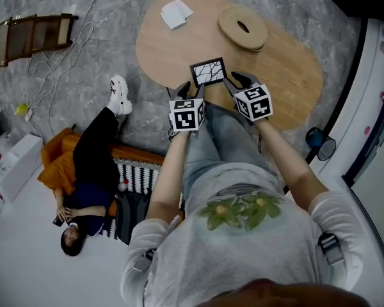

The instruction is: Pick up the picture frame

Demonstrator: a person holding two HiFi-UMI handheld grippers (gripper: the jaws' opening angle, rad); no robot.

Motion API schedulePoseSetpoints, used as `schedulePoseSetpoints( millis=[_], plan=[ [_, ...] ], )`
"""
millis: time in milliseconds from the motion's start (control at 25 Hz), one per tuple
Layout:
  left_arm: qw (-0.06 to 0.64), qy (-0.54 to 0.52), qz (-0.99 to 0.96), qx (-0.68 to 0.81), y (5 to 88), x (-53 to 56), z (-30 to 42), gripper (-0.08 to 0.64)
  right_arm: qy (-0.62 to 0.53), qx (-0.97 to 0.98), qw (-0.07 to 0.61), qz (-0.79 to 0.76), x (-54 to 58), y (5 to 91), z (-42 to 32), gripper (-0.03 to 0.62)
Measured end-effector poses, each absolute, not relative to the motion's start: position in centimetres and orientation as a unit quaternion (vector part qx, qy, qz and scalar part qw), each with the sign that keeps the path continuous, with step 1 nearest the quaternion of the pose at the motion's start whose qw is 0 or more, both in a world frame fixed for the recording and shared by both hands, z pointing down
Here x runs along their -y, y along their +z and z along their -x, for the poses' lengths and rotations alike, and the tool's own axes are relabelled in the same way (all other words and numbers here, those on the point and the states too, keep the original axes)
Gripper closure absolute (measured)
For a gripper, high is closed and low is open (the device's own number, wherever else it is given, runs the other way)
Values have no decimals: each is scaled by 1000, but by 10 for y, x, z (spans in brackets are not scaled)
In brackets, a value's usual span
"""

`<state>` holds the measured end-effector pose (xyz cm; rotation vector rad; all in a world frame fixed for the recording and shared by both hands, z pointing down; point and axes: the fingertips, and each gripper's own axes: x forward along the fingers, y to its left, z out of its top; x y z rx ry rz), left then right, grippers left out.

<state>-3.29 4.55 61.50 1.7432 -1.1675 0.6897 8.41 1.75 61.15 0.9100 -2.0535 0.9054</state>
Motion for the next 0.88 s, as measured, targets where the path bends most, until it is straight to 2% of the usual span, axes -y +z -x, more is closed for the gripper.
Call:
schedulePoseSetpoints(
  millis=[880],
  plan=[
    [481,298,-682,463,666,-48,33,373,381,775,379,-332,-22,661,-90,465]
  ],
)
